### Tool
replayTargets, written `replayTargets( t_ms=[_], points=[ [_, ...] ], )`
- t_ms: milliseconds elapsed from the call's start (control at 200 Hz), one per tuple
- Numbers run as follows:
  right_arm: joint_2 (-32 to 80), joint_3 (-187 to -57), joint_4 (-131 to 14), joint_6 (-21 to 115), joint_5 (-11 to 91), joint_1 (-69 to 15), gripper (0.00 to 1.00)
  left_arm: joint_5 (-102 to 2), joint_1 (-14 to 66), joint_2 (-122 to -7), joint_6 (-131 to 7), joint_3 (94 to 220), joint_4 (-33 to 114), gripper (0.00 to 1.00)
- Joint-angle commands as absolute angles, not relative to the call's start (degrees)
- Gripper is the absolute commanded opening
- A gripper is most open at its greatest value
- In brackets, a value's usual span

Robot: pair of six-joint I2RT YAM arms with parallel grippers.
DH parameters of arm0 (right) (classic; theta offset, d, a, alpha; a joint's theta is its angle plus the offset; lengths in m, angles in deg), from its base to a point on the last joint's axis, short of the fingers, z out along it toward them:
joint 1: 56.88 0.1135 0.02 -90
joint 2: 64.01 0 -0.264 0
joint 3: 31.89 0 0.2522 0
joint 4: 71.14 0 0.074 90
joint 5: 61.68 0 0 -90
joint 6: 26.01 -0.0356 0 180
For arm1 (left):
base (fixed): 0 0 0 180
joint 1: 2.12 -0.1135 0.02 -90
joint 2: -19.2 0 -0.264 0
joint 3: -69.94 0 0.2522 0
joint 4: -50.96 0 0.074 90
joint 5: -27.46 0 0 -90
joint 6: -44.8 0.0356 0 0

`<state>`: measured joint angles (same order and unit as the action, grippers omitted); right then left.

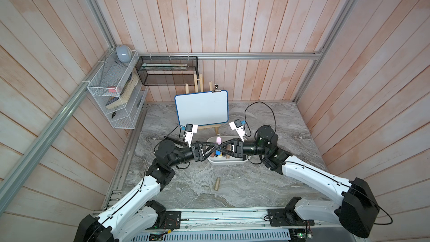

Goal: Put the lipstick into the storage box
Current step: Place the lipstick in the storage box.

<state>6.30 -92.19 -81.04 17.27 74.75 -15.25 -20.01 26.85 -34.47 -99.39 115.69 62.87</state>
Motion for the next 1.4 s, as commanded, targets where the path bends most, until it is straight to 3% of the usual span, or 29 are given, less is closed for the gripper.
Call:
replayTargets(
  t_ms=[0, 380, 685, 935, 1395],
  points=[
    [3.8, -91.5, -77.1, 18.8, 72.1, -17.5, 0.14, -21.0, 26.0, -32.3, -97.3, 117.3, 60.4, 1.00],
    [0.9, -96.8, -48.4, 26.0, 49.7, -20.7, 0.15, -29.5, 24.9, -25.7, -89.8, 118.4, 38.0, 1.00],
    [8.5, -101.0, -35.1, 31.9, 36.5, -20.8, 0.15, -35.9, 25.0, -25.2, -86.3, 117.1, 23.7, 1.00],
    [19.3, -103.2, -34.8, 36.1, 33.9, -21.0, 0.15, -41.6, 26.6, -27.5, -84.7, 114.8, 21.0, 1.00],
    [33.2, -108.9, -35.9, 40.0, 34.0, -22.0, 0.16, -59.5, 40.8, -38.3, -80.4, 119.1, 13.9, 1.00]
  ],
)
